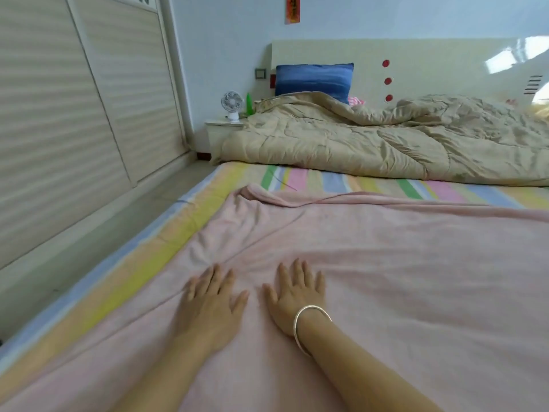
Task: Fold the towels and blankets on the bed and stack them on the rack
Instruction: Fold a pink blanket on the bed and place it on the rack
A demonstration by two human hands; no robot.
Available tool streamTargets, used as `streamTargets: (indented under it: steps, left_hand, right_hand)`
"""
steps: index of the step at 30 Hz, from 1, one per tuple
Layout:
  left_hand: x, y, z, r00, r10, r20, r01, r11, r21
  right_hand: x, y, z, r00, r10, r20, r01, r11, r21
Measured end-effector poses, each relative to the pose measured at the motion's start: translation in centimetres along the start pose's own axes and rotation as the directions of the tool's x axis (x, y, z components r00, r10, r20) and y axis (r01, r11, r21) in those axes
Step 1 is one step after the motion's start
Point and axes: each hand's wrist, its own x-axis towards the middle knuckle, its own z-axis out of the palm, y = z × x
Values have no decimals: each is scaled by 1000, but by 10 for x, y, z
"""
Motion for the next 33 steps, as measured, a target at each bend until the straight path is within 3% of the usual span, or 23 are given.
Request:
streamTargets:
  steps: [3, 4, 7, 11, 16, 19, 22, 24, 29, 33]
  left_hand:
    - [57, -33, 1, 970, -74, -231, 59, 996, -72]
    - [74, -41, -5, 963, -120, -243, 102, 991, -87]
    - [130, -80, -16, 942, -271, -199, 252, 961, -116]
    - [183, -118, 0, 888, -454, -68, 421, 864, -276]
    - [234, -107, 12, 863, -505, -6, 487, 835, -255]
    - [251, -98, 16, 906, -422, 41, 419, 875, -244]
    - [257, -99, 19, 941, -336, 28, 328, 893, -308]
    - [255, -101, 20, 927, -373, -27, 342, 874, -344]
    - [268, -126, 18, 844, -526, -107, 462, 814, -353]
    - [286, -142, 5, 880, -464, -96, 425, 863, -273]
  right_hand:
    - [64, -42, 6, 993, -121, -3, 121, 992, 28]
    - [80, -49, 3, 988, -156, -17, 157, 986, 48]
    - [140, -64, -12, 968, -210, -134, 223, 971, 85]
    - [211, -64, -38, 947, -77, -311, 99, 994, 55]
    - [296, -68, -51, 944, 154, -293, -113, 982, 153]
    - [338, -81, -51, 901, 229, -369, -163, 966, 201]
    - [365, -94, -50, 847, 262, -463, -137, 948, 286]
    - [377, -103, -46, 839, 269, -473, -78, 920, 385]
    - [407, -122, -71, 851, 280, -445, -11, 856, 517]
    - [445, -133, -90, 871, 242, -428, 89, 779, 621]
